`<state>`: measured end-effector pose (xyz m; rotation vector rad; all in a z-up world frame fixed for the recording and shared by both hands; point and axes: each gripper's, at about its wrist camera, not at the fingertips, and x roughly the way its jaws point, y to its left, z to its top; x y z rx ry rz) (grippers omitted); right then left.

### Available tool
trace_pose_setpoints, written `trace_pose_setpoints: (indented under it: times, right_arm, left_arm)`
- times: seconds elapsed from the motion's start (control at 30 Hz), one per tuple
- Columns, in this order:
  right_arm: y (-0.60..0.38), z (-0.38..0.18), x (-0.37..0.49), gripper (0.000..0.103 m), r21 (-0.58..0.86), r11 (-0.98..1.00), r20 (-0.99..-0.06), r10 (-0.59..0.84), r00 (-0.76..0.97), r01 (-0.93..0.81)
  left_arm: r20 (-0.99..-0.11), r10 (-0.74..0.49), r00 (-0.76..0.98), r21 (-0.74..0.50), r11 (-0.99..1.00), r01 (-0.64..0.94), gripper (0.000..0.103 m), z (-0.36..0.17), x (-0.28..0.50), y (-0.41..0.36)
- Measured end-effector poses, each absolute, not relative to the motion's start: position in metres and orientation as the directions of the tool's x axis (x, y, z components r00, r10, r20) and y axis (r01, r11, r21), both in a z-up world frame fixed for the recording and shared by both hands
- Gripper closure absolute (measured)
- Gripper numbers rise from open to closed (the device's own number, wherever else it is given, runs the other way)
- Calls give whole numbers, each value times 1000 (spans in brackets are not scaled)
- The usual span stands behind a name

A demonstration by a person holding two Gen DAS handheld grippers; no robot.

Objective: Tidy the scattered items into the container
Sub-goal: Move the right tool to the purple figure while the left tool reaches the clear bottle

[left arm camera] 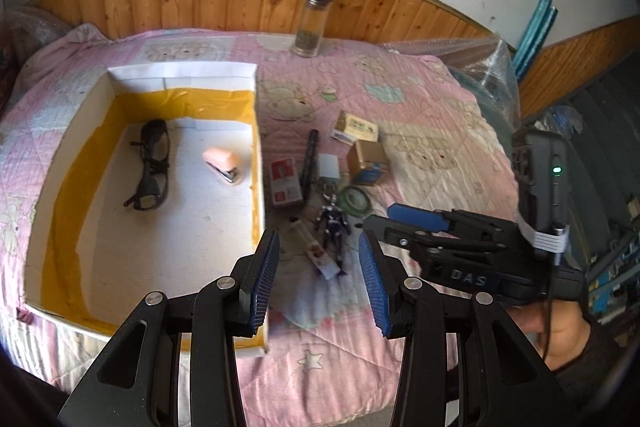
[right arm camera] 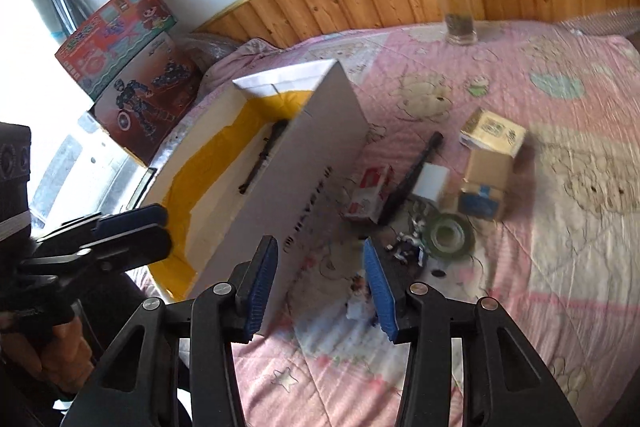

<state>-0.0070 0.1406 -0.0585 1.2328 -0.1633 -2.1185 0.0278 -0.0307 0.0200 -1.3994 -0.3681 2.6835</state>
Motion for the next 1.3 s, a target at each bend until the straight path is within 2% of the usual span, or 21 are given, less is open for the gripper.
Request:
trace_pose_setpoints:
  times: [0.23,0.53,0.7,0.8,0.83,0.97,1.0,1.07,1.13,1.23,1.27,1.3]
  right_arm:
    - [180,-120,-10,56,448,-838,-795,-533,-290,311]
    - [156,-138,-25,56,440,-824,-801,-540,-258,356]
    - [130,-164,-44,57,380,-851,-830,-487,-274,362]
    - [124,-161,-40,66,299,-853,-839,-449,-308,428]
    - [130,-159,-40,80,300,-859,-849,-439,-295,415]
    - [171,-154,-39,83,289,-897,-875,-390,-288,334]
    - [183,-152,-37,90,296,-903,-876,-387,-288,313]
    - [202,-148,-38,96,312,-911,-874,-386,-294,270]
    - [213,-142,-39,96,278,-927,-876,-352,-330,252]
    - [219,-139,-44,87,310,-920,-858,-380,-345,241]
    - [219,-140,-41,74,341,-906,-848,-411,-335,249]
    - [215,-139,-41,66,362,-895,-838,-434,-330,260]
  left_arm:
    - [-820,254,-513,-311,-950,27,59,0,14,-9]
    - [-822,249,-512,-319,-946,53,59,-6,13,-2]
    - [-823,265,-503,-322,-946,28,59,-5,12,7]
    - [-834,258,-488,-310,-950,27,59,-8,7,13]
    - [-837,256,-484,-308,-951,31,59,-10,6,13]
    - [-860,229,-457,-293,-953,75,54,-23,-5,13]
    - [-864,231,-448,-297,-951,82,53,-28,-8,13]
    - [-879,229,-418,-295,-950,99,53,-40,-14,16]
    - [-895,210,-395,-282,-950,133,53,-54,-21,17]
    - [-909,179,-376,-270,-941,204,53,-71,-32,13]
    - [-912,166,-375,-262,-939,223,53,-76,-35,11]
    - [-912,166,-374,-266,-935,233,53,-81,-39,11]
